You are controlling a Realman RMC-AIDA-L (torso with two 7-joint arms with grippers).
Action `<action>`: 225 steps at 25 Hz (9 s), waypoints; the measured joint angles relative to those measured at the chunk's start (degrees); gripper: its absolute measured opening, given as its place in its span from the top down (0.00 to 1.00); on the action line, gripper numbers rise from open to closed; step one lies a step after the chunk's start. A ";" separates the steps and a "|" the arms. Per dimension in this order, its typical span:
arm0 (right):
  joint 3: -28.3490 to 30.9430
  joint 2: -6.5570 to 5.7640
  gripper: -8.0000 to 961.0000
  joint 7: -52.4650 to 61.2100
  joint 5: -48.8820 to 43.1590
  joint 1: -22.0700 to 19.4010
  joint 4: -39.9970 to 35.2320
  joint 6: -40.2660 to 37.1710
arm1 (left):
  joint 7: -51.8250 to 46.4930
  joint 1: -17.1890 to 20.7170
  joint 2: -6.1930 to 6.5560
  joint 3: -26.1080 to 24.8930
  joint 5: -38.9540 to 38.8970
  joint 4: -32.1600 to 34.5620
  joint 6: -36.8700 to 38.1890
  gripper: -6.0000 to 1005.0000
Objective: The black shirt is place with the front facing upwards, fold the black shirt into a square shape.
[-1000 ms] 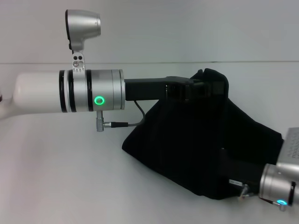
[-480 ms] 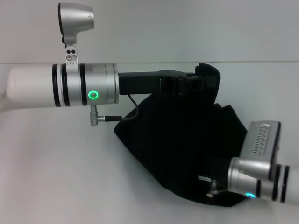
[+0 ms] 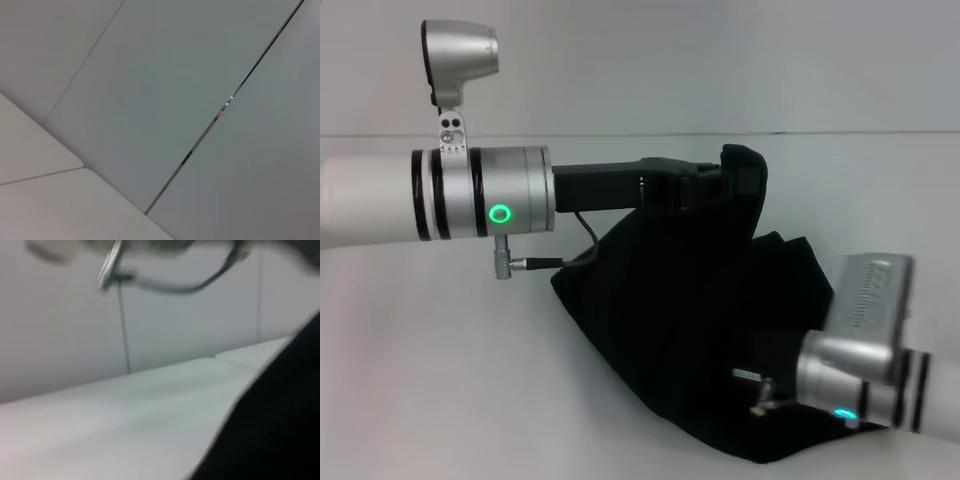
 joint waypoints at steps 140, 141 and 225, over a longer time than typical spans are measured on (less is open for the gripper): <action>14.92 -0.77 0.52 11.17 8.12 -25.85 -18.76 -15.87 | 30.48 12.36 -0.91 18.95 -18.78 -11.35 -12.87 0.13; 14.84 -0.76 0.52 10.44 7.22 -24.84 -17.76 -14.84 | 31.93 12.21 -0.96 19.26 -18.75 -12.92 -13.61 0.13; -37.46 -0.48 0.63 126.16 -30.77 -18.35 -71.20 -14.78 | 49.01 24.73 0.24 6.27 -16.96 -4.51 -22.28 0.13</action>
